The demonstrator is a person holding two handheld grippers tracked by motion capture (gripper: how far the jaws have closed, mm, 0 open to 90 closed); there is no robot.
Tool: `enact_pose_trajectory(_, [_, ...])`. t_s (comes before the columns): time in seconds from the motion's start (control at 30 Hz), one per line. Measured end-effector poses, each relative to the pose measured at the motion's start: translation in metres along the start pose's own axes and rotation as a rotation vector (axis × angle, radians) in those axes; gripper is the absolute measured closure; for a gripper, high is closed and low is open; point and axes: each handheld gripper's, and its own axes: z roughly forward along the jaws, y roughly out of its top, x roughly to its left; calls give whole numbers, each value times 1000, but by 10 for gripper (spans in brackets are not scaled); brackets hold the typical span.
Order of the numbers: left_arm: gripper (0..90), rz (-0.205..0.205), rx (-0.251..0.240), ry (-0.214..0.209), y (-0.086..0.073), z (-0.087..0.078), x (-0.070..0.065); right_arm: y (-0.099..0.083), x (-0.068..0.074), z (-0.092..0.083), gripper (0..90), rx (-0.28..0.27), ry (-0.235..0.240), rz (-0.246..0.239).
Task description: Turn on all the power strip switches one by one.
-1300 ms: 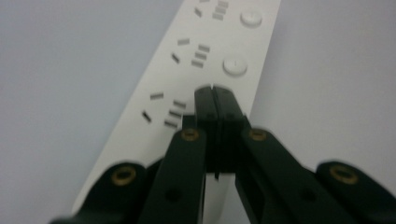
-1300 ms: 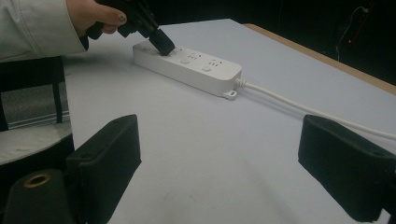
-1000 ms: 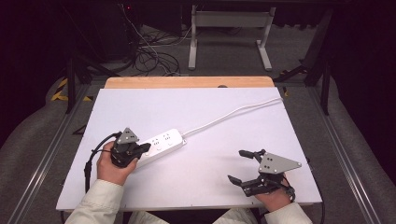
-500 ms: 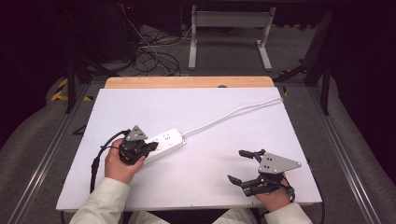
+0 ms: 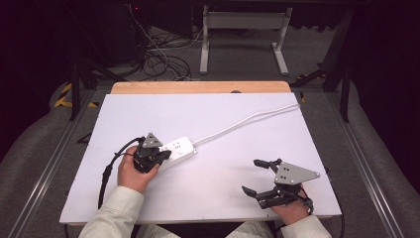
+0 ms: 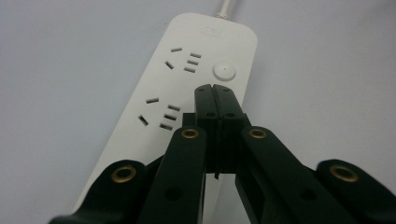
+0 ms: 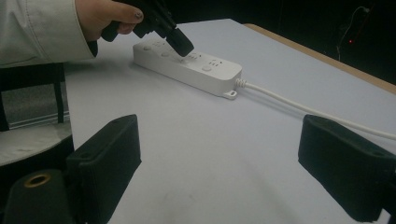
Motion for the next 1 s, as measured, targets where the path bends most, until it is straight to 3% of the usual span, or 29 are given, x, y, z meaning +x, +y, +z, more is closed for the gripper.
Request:
enact_pose_trajectory(0.47, [900, 14, -1, 23, -3, 5, 1, 0, 0, 0, 130, -1, 4, -4])
enact_pose_trajectory(1.0, [900, 21, -17, 6, -7, 7, 2, 0, 1, 0, 130, -2, 7, -5])
